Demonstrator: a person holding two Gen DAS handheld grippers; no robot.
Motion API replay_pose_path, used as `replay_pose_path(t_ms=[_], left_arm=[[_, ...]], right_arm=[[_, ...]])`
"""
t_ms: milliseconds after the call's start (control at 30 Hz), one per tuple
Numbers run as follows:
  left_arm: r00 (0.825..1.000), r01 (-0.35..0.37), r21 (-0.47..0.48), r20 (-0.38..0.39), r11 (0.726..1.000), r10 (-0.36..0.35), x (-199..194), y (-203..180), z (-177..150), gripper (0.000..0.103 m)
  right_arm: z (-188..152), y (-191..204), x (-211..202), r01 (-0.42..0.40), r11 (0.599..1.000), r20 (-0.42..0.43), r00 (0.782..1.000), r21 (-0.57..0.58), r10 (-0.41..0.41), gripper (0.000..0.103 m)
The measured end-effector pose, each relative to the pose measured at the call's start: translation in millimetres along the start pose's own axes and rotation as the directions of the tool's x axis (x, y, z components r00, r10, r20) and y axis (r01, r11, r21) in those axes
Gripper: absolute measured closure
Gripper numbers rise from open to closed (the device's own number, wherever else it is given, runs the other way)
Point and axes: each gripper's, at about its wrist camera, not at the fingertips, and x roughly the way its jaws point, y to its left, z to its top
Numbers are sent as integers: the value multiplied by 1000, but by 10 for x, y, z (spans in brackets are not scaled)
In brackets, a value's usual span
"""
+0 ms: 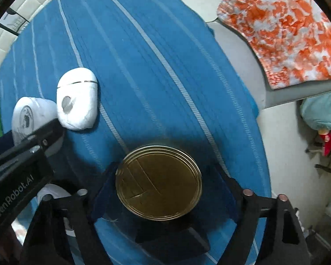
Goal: Organize rigid objects
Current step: 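Grasp the white cream jar with the left tool while the right tool grasps the gold tin, then carry the white jar and gold tin into the blue box and release both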
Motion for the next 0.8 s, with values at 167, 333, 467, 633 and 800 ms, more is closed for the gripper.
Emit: replay_pose_path(t_ms=[167,333,467,633,800], left_arm=[[1000,10,-14,16,1000,-10,-25,17,-88,38],[1000,10,-25,5,1000,-9,-124,172,-173,38],[999,15,-28,37,1000,-14,-287,275,-153,38],[994,47,-46,96,998,-43,-624,368,-224,38],[985,83,-62,159,995,-73,-1061,532,-388,38]], right_arm=[[-47,22,-52,8,1000,10,1000,16,-8,35],[-61,0,-105,-1,1000,16,1000,27,0,36],[-86,-4,-254,-1,1000,53,999,8,1,36],[-162,81,-581,12,999,118,993,-43,-7,36],[-298,243,-999,5,994,188,982,-111,16,36]])
